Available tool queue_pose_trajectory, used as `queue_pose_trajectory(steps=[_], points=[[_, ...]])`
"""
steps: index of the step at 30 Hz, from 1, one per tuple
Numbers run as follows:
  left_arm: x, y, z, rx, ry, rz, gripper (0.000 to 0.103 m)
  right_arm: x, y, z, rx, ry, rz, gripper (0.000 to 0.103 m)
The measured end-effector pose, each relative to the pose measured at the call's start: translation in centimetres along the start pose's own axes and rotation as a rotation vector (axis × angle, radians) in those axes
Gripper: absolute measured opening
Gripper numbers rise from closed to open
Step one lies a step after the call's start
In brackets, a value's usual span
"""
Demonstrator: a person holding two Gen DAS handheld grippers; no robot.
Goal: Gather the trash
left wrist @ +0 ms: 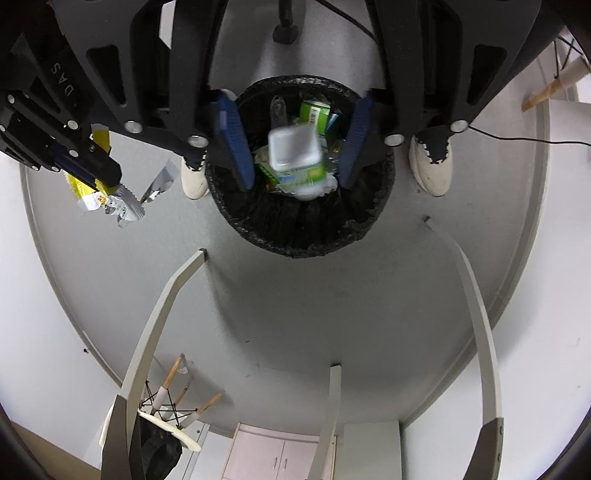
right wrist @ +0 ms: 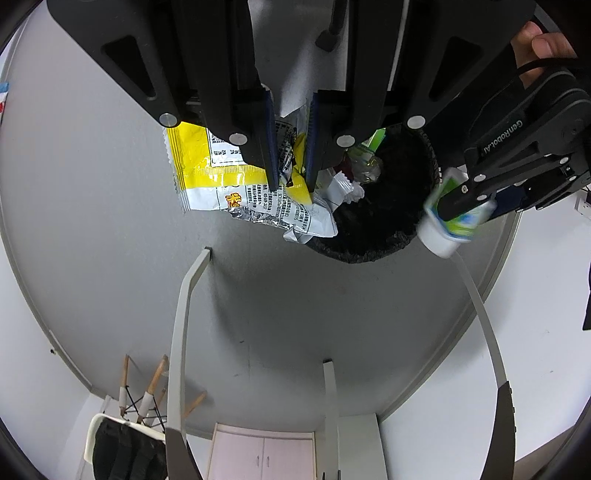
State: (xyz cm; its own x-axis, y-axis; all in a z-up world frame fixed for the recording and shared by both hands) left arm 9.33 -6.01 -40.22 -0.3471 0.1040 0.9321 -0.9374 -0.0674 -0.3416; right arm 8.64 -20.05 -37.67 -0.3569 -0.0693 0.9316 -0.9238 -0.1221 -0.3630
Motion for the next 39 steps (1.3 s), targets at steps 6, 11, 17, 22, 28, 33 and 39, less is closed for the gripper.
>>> queue_pose_trajectory(steps=[6,11,17,22,28,33,39], points=[[0.7,0.2,-2.3,0.028,-0.018,0.007,0.079,-0.1,-0.5,-0.4,0.0,-0.014,-0.002,0.013],[1.6,0.3,-4.0,0.037,-0.051,0.033,0.093,-0.4,-0.9,-1.6,0.011,-0.042,-0.005,0.013],[2.0,0.6,-5.5,0.039,-0.082,0.042,0.097,-1.1,-1.5,-3.6,0.037,-0.072,-0.008,0.014],[1.9,0.5,-6.7,0.065,-0.088,0.034,0.097,-1.6,-2.2,-4.8,0.059,-0.093,-0.014,0.014],[1.8,-0.1,-6.9,0.073,-0.088,0.022,0.097,-1.7,-2.8,-5.2,0.07,-0.108,-0.019,0.021],[2.0,-0.7,-6.9,0.074,-0.089,0.024,0.097,-1.6,-3.1,-4.9,0.071,-0.109,-0.014,0.043],[2.7,-1.1,-6.7,0.062,-0.088,0.042,0.097,-0.6,-3.9,-4.1,0.06,-0.097,0.022,0.075]])
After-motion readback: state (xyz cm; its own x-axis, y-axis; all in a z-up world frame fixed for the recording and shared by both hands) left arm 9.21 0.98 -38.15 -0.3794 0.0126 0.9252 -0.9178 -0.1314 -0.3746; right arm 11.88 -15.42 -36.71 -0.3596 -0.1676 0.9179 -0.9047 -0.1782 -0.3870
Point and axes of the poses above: each gripper's, at about its wrist camera, not at the fingertips, and x roughly against the way its jaws point, z to its right, y to its underside, the point moved 5 cm from there along -x, roughly the way its jaws point, and after that the axes turned 3 degrees about -z, right-handed, at the moved point
